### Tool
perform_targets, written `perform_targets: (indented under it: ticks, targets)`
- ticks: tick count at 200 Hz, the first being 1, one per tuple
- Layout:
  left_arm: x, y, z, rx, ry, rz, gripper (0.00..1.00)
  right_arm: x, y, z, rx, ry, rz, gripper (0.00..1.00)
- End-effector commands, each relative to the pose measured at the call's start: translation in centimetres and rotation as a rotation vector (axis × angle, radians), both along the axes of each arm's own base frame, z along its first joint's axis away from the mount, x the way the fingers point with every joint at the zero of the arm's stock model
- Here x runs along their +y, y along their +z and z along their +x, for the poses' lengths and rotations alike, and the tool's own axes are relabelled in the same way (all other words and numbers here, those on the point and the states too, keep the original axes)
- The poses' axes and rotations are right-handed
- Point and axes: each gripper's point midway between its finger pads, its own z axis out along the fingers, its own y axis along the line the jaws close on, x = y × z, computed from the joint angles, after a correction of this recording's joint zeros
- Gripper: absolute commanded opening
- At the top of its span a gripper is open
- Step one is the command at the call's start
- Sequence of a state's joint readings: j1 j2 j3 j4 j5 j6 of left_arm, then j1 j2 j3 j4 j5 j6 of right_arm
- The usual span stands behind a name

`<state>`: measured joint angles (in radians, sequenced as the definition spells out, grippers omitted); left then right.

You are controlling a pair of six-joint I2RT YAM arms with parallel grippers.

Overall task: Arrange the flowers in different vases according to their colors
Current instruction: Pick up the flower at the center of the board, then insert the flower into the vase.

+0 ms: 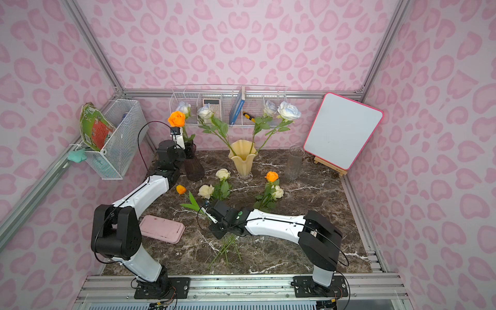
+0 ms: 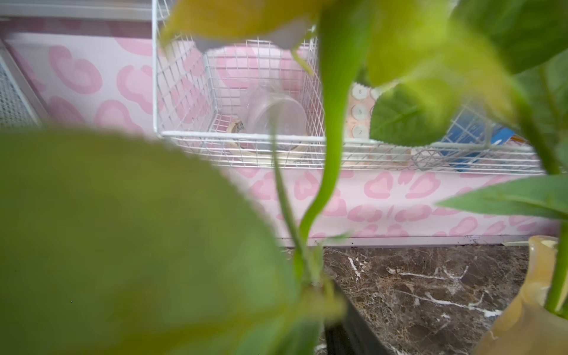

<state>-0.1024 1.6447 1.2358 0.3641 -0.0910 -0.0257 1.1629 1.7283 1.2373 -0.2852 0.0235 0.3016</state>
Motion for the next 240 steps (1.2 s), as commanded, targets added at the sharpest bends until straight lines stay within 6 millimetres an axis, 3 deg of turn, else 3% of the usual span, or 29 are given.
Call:
perform_targets:
  ticks: [1,50,83,102,120,130,134,146,174,206,240]
  targets:
    - [-0.1,2.5,-1.2,-0.039,0.0,-0.039,0.6,-0.1,1.9,0.8,-0.041,-0.034,0.055,0.0]
    - [-0.4,10.4,-5.6,-0.142,-0.035,-0.123,0.66,-0.1,5.9,1.8,-0.132,-0.07,0.173,0.0]
    - [-0.5,16.7,-11.1,-0.227,-0.083,-0.156,0.67,0.6,12.5,3.8,-0.317,-0.103,0.365,0.0]
    - [0.9,19.2,-14.8,-0.257,-0.026,-0.175,0.67,1.2,16.3,6.5,-0.383,-0.127,0.453,0.0]
    - [1.8,19.5,-17.9,-0.231,0.011,-0.172,0.67,2.0,19.3,8.6,-0.443,-0.132,0.527,0.0]
    - [2.2,19.0,-19.2,-0.212,0.022,-0.169,0.67,2.5,20.3,9.7,-0.463,-0.129,0.562,0.0]
    - [2.3,18.9,-19.8,-0.211,0.027,-0.172,0.67,2.7,22.0,10.3,-0.488,-0.135,0.6,0.0]
    - [3.3,17.9,-21.5,-0.21,0.075,-0.195,0.67,3.1,23.8,11.8,-0.539,-0.148,0.656,0.0]
    - [3.9,15.6,-25.1,-0.234,0.088,-0.253,0.67,5.3,26.3,15.4,-0.592,-0.134,0.764,0.0]
    - [3.6,12.3,-26.3,-0.16,0.072,-0.297,0.66,7.8,27.5,19.1,-0.651,-0.133,0.857,0.0]
    - [3.8,9.7,-27.0,-0.105,0.09,-0.308,0.66,10.4,28.7,21.4,-0.681,-0.096,0.963,0.0]
